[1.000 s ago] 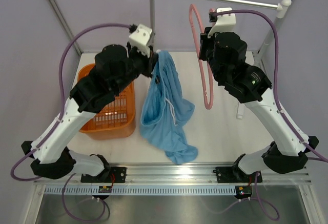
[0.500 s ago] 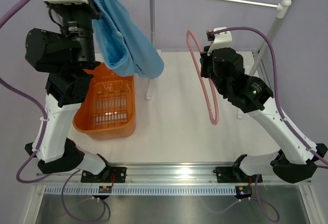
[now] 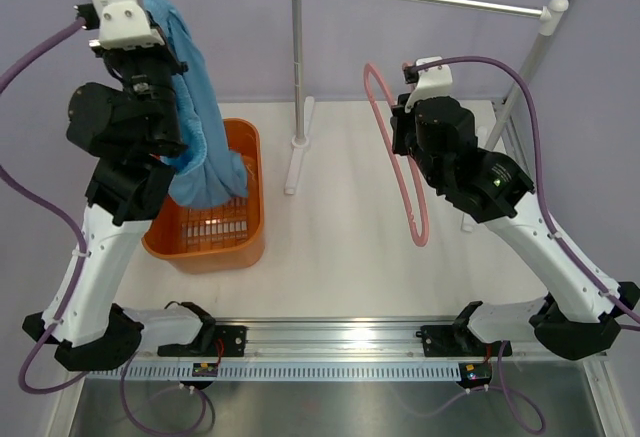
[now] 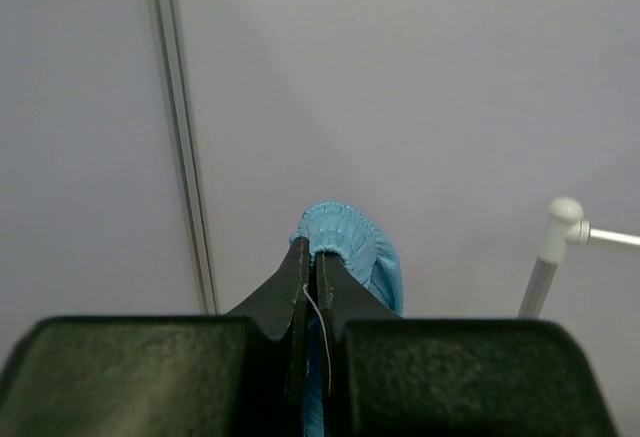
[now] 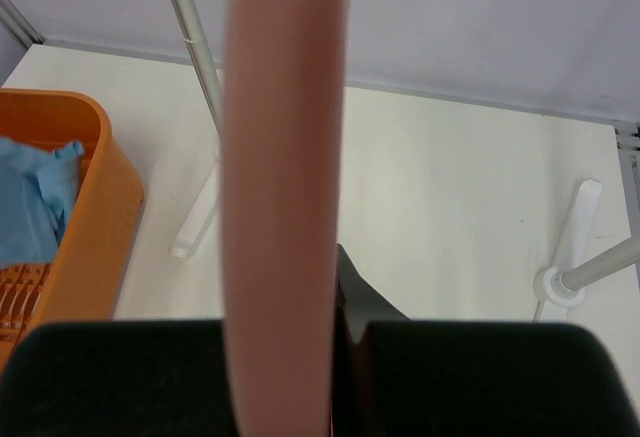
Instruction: Remove the shorts from the hanger
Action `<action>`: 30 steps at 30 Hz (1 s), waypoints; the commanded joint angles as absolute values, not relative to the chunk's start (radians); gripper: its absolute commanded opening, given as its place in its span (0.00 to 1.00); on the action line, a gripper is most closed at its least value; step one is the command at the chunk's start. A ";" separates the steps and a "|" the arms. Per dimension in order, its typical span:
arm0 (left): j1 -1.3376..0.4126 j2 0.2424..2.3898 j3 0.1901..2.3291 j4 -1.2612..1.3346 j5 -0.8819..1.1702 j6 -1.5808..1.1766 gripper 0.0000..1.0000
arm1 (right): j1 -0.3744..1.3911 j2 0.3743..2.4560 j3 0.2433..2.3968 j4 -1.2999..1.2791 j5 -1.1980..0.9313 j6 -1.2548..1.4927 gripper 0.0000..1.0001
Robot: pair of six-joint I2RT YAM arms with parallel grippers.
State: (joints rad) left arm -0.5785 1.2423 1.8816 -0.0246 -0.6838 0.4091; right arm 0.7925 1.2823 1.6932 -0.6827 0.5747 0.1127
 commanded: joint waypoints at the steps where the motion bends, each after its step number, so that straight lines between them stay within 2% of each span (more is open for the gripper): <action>1: -0.572 1.183 1.706 0.012 -0.701 0.249 0.00 | 0.787 1.244 1.687 -0.646 0.584 0.123 0.00; 6: -0.569 1.109 1.514 -0.148 -0.808 -0.045 0.00 | 0.787 1.239 1.693 -0.655 0.578 0.115 0.00; 10: -0.565 1.046 1.376 -0.317 -0.784 -0.284 0.18 | 0.781 1.241 1.697 -0.650 0.586 0.095 0.00; 12: -0.565 1.023 1.298 -0.406 -0.746 -0.386 0.41 | 0.759 1.241 1.694 -0.646 0.558 0.084 0.00; 13: -0.565 1.006 1.281 -0.437 -0.688 -0.403 0.48 | 0.749 1.243 1.694 -0.647 0.548 0.083 0.00; 14: -0.566 1.000 1.260 -0.490 -0.658 -0.411 0.63 | 0.727 1.244 1.695 -0.650 0.522 0.084 0.00; 18: -0.565 0.948 1.226 -0.586 -0.554 -0.399 0.95 | 0.658 1.241 1.681 -0.634 0.384 0.078 0.00; 20: -0.566 0.902 1.220 -0.620 -0.508 -0.390 0.99 | 0.628 1.247 1.683 -0.623 0.286 0.061 0.00; 23: -0.565 0.859 1.207 -0.649 -0.456 -0.371 0.99 | 0.566 1.284 1.718 -0.624 0.178 0.042 0.00; 30: -0.565 0.775 1.160 -0.652 -0.350 -0.360 0.99 | 0.420 1.420 1.906 -0.660 0.107 0.046 0.00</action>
